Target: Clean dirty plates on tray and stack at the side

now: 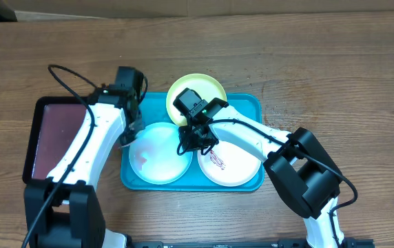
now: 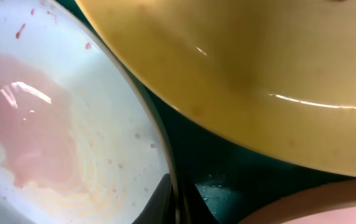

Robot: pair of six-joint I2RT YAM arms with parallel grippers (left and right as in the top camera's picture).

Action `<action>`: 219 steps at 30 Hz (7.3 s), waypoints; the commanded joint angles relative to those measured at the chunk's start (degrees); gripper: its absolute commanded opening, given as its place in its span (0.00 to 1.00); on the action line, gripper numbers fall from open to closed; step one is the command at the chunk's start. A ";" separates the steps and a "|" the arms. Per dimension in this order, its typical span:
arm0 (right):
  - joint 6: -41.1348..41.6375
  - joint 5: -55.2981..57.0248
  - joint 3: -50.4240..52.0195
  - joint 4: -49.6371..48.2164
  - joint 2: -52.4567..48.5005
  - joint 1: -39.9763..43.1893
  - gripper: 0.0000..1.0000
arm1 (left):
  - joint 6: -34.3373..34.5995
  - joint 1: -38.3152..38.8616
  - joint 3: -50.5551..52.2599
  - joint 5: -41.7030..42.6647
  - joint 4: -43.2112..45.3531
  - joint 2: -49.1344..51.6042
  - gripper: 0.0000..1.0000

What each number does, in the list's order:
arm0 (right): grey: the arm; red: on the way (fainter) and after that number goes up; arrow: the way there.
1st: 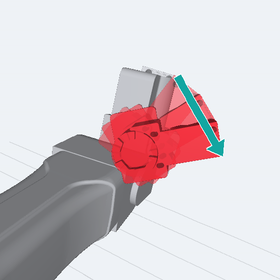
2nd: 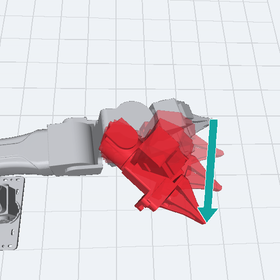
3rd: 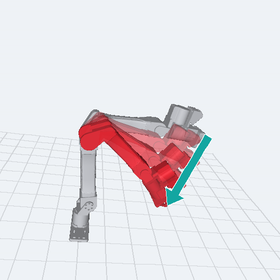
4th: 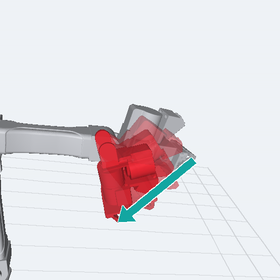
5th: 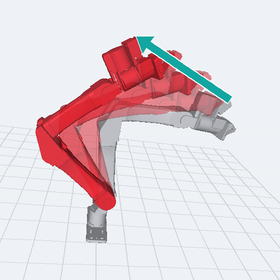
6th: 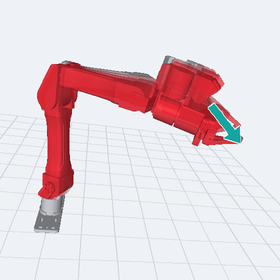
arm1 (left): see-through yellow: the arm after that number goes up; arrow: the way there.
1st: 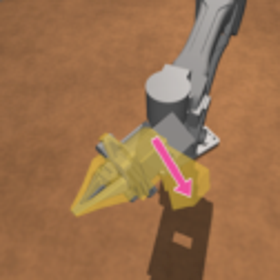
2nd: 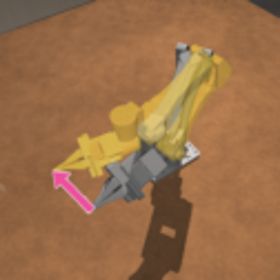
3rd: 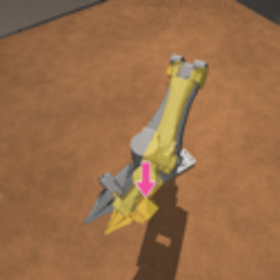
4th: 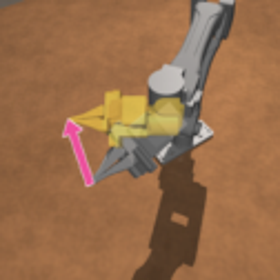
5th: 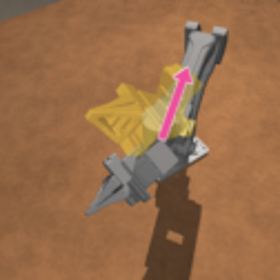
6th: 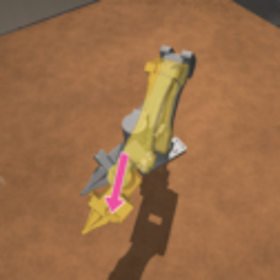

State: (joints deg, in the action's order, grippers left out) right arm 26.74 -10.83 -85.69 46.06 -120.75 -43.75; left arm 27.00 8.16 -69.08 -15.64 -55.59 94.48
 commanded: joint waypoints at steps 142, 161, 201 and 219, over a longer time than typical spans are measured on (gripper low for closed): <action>-4.68 5.11 0.13 10.73 10.27 54.75 0.21 | 1.42 -40.00 -9.29 24.04 -6.34 -1.95 0.04; -14.84 -3.39 0.13 -6.10 9.22 31.17 0.56 | 1.27 -39.95 -9.27 24.04 -6.34 -1.95 0.04; -20.76 7.32 0.11 -22.38 -2.16 18.62 0.04 | 1.27 -39.56 -8.63 24.04 -5.20 -1.92 0.04; -3.69 -1.73 -8.98 -2.82 -1.62 10.88 0.04 | -8.66 -34.80 -8.63 36.46 -0.96 -1.92 0.04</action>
State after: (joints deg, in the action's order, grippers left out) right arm 17.04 -10.33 -92.79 42.30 -122.48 -30.59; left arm 24.23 -29.10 -78.02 14.44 -57.17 93.65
